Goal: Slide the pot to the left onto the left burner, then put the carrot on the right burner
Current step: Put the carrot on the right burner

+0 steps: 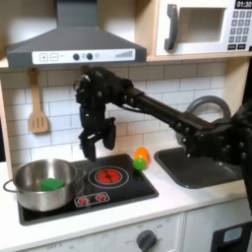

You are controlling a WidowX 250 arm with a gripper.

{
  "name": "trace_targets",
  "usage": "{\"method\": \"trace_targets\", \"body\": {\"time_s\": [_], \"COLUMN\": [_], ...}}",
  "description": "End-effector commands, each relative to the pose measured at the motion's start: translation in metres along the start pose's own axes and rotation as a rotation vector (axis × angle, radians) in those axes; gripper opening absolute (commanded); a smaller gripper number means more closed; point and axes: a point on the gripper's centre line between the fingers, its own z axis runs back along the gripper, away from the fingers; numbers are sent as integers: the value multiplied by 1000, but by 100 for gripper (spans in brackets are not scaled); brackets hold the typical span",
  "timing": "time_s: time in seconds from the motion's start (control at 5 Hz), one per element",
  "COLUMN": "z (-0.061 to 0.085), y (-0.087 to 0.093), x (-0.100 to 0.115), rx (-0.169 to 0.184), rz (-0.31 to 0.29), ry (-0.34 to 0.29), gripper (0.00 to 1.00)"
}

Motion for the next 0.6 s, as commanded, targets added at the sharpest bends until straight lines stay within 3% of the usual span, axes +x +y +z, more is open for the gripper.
{"method": "trace_targets", "body": {"time_s": [0.0,0.2,0.4], "z": [-3,-5,-7], "y": [-10,-18,-24], "x": [-14,-19,-23], "rx": [-19,-44,-45], "rz": [-32,-76,-129], "ry": [5,4,12], "gripper": [100,100,100]}}
